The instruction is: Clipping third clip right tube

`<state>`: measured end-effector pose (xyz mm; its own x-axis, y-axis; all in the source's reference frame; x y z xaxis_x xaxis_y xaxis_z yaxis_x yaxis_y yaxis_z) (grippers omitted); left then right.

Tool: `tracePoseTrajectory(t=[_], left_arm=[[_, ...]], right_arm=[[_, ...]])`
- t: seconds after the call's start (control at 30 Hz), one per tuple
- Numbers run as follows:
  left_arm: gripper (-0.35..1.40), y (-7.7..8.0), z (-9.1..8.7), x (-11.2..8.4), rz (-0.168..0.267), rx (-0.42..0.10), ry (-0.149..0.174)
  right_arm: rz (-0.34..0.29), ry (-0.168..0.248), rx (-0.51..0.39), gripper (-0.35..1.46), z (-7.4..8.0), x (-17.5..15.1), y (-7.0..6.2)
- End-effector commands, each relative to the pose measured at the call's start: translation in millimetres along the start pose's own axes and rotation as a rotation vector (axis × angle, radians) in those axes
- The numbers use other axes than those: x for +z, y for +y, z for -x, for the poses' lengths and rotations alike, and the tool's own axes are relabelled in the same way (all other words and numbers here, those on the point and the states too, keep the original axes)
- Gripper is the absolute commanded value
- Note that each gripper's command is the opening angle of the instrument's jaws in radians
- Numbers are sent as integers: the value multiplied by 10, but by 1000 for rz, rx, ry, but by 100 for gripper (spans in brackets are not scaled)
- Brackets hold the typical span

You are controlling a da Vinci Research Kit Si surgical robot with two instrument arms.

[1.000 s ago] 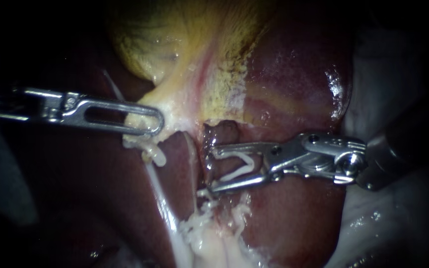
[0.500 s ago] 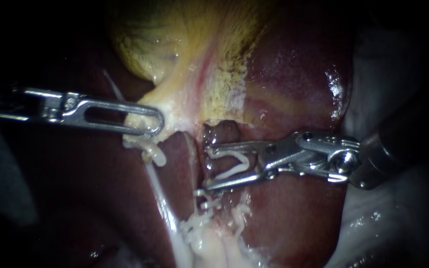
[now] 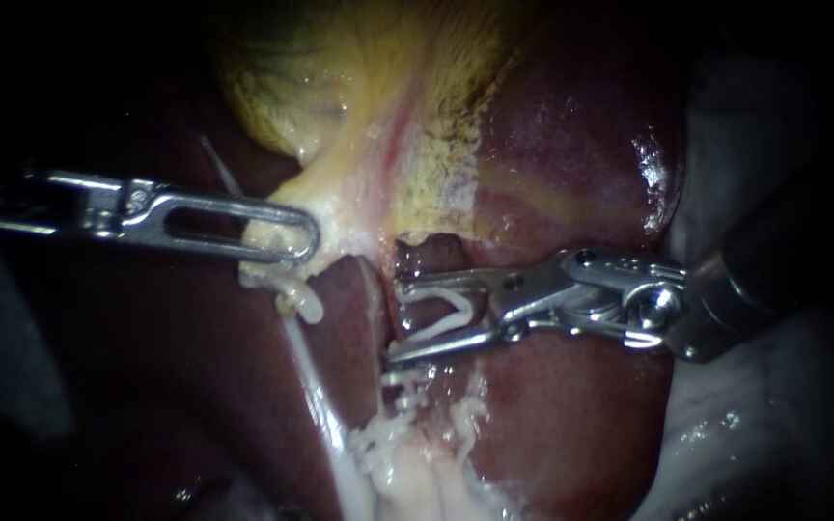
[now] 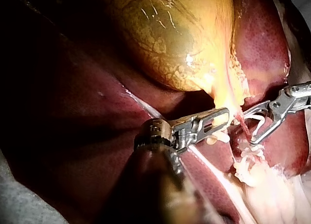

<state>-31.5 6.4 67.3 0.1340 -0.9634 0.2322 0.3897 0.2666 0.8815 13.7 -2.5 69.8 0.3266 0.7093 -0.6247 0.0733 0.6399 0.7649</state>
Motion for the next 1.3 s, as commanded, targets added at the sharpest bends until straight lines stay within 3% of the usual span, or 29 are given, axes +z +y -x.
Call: tracePoseTrajectory(t=[0.03, 0.4, 0.63, 1.0, 1.3], left_arm=[[-35, 0, 0, 0, 0, 0, 0], [-35, 0, 0, 1, 0, 0, 0], [-35, 0, 0, 1, 0, 0, 0], [-35, 1, 0, 1, 1, 0, 0], [-35, 2, -1, 1, 1, 1, 0]], right_arm=[[2, 0, 0, 49, 0, 0, 0], [-17, 33, 12, 49, -7, 9, 1], [-73, 79, 43, 48, -14, 11, -1], [-115, 184, 93, 46, -42, -1, 0], [-123, 197, 129, 42, -45, 0, 1]])
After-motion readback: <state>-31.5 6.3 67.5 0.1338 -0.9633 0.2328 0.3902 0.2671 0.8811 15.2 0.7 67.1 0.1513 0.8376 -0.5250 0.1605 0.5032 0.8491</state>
